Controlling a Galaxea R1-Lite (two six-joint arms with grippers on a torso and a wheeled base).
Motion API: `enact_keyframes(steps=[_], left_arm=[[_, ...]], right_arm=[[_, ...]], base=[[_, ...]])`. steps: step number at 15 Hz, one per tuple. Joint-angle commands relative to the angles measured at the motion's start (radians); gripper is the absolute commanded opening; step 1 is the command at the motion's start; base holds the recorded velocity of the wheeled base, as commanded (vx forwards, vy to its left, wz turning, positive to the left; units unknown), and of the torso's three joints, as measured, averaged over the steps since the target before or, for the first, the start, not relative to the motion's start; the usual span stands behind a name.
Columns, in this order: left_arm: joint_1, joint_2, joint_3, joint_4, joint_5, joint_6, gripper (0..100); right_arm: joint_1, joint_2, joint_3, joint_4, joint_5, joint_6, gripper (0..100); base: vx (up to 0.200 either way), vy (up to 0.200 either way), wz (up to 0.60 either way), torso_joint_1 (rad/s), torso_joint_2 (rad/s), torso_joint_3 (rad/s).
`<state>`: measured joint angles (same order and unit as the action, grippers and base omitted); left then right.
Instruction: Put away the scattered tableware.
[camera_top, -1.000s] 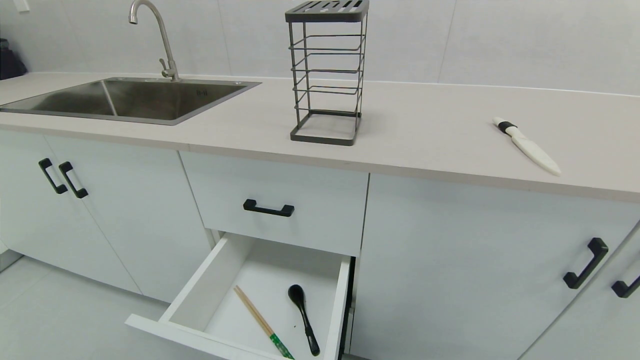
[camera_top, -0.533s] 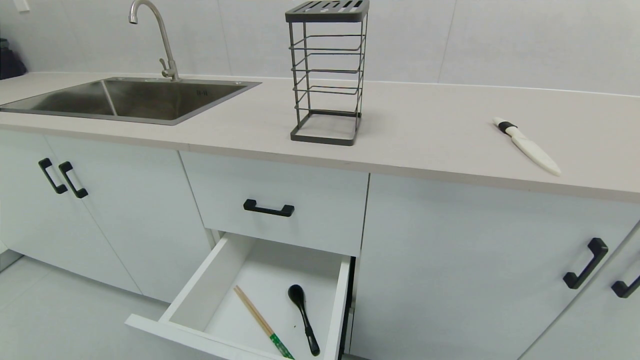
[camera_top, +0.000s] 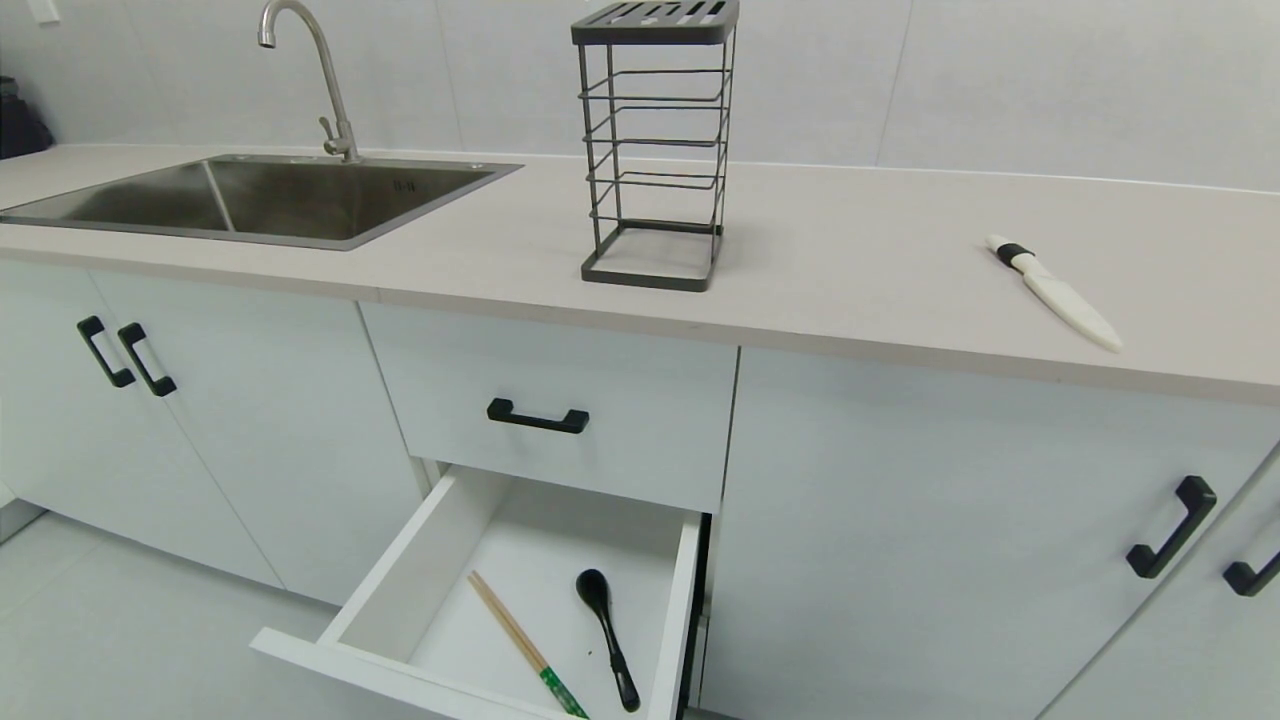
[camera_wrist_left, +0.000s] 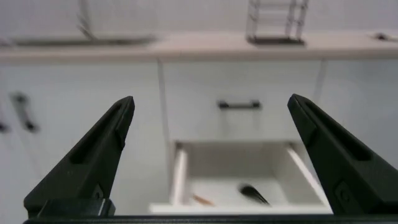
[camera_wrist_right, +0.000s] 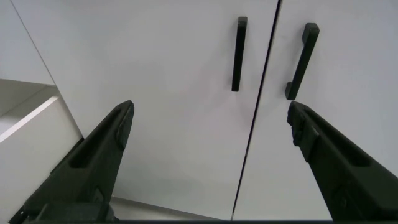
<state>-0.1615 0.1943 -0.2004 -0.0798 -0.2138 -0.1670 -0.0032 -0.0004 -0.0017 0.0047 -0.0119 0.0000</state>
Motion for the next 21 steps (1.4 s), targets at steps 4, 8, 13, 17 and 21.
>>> enact_keyframes(steps=[4, 8, 13, 17, 21], left_arm=[[-0.11, 0.358, -0.06, 0.235, -0.062, -0.083, 100], [-0.122, 0.7, -0.05, 0.23, -0.075, -0.078, 100], [-0.188, 1.028, -0.051, 0.218, -0.033, -0.062, 100], [-0.27, 1.226, -0.094, 0.163, 0.085, -0.057, 100], [-0.293, 1.332, -0.097, 0.051, 0.156, -0.057, 100]], right_arm=[[0.0, 0.002, 0.0, 0.0, 0.001, 0.0, 100], [0.0, 0.002, 0.0, 0.0, 0.001, 0.0, 100], [0.0, 0.002, 0.0, 0.0, 0.001, 0.0, 100], [0.0, 0.002, 0.0, 0.0, 0.001, 0.0, 100], [0.0, 0.002, 0.0, 0.0, 0.001, 0.0, 100]], base=[[0.0, 0.0, 0.0, 0.0, 0.0, 0.0], [0.0, 0.0, 0.0, 0.0, 0.0, 0.0], [0.0, 0.0, 0.0, 0.0, 0.0, 0.0], [0.0, 0.0, 0.0, 0.0, 0.0, 0.0], [0.0, 0.0, 0.0, 0.0, 0.0, 0.0]])
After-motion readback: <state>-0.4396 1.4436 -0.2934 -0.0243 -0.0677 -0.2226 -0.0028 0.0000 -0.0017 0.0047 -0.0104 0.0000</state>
